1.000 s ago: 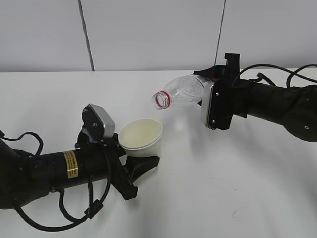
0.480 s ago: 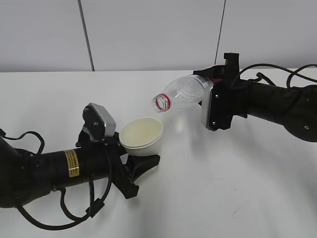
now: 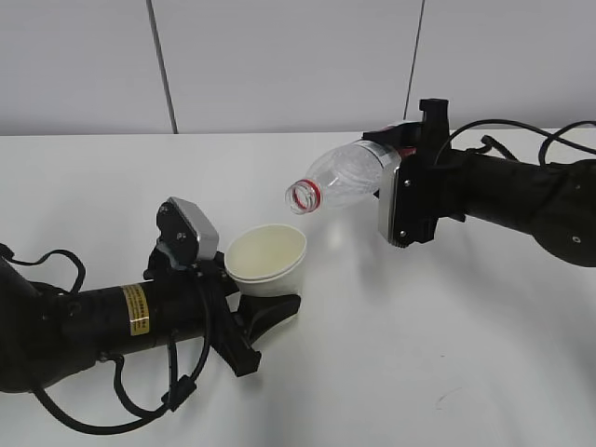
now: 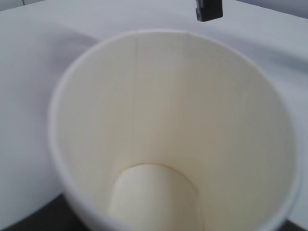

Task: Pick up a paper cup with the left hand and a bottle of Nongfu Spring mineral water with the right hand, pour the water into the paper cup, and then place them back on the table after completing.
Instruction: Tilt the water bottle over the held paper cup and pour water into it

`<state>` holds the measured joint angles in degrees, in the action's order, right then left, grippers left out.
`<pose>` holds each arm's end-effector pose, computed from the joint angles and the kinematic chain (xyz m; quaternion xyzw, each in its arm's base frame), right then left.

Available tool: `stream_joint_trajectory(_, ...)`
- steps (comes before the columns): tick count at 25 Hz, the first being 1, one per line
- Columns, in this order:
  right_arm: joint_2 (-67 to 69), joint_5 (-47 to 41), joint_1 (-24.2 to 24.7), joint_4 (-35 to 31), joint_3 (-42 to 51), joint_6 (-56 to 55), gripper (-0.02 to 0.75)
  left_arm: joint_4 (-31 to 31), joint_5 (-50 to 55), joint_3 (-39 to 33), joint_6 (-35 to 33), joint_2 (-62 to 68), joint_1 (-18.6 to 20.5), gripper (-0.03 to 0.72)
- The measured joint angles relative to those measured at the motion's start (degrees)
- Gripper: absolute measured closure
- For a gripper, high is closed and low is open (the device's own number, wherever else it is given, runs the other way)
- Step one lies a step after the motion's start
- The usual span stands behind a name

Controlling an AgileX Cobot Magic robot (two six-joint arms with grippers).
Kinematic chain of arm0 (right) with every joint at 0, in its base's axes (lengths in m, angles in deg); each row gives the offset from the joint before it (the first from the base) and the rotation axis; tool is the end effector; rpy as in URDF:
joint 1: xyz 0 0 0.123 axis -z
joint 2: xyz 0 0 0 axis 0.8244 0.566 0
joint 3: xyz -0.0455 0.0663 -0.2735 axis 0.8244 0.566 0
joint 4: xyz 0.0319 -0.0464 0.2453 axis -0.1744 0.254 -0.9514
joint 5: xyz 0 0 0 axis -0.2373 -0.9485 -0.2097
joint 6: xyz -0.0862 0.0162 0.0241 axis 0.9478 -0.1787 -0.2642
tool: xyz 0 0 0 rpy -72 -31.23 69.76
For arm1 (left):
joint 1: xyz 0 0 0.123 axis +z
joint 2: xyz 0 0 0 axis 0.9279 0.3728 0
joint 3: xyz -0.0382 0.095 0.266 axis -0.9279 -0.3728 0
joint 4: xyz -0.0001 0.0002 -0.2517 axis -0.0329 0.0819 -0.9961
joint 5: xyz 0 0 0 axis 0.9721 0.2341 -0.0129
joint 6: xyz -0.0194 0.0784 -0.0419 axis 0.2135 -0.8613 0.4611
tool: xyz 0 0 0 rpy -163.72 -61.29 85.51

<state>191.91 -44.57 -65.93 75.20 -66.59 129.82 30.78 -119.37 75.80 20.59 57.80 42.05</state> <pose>0.3722 0.1021 0.1644 -0.6507 0.4432 -0.2434 0.5665 0.2637 -0.1854 0.0840 0.3901 0.7080 -0.3207 0.4937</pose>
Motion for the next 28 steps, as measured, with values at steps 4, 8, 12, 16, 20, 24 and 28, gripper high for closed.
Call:
stream_joint_trajectory(4,0.00,0.94,0.00,0.00,0.00,0.79,0.276,0.00,-0.05,0.00,0.00,0.00,0.00,0.320)
stream_joint_trajectory(8,0.00,1.77,0.00,0.00,0.00,1.04,0.276,0.00,-0.05,0.00,0.00,0.00,0.00,0.320)
stream_joint_trajectory(12,0.00,2.16,0.00,0.00,0.00,2.02,0.276,0.00,-0.05,0.00,0.00,0.00,0.00,0.320)
stream_joint_trajectory(16,0.00,2.49,0.00,0.00,0.00,2.50,0.276,0.00,-0.05,0.00,0.00,0.00,0.00,0.320)
stream_joint_trajectory(20,0.00,2.48,0.00,0.00,0.00,3.27,0.276,0.00,-0.10,0.00,0.00,0.00,0.00,0.320)
stream_joint_trajectory(24,0.00,2.48,0.00,0.00,0.00,3.63,0.277,0.07,-0.10,0.00,0.00,0.00,0.00,0.320)
stream_joint_trajectory(28,0.00,2.48,0.00,0.00,0.00,4.33,0.277,0.40,-0.10,0.00,0.00,0.00,0.00,0.320)
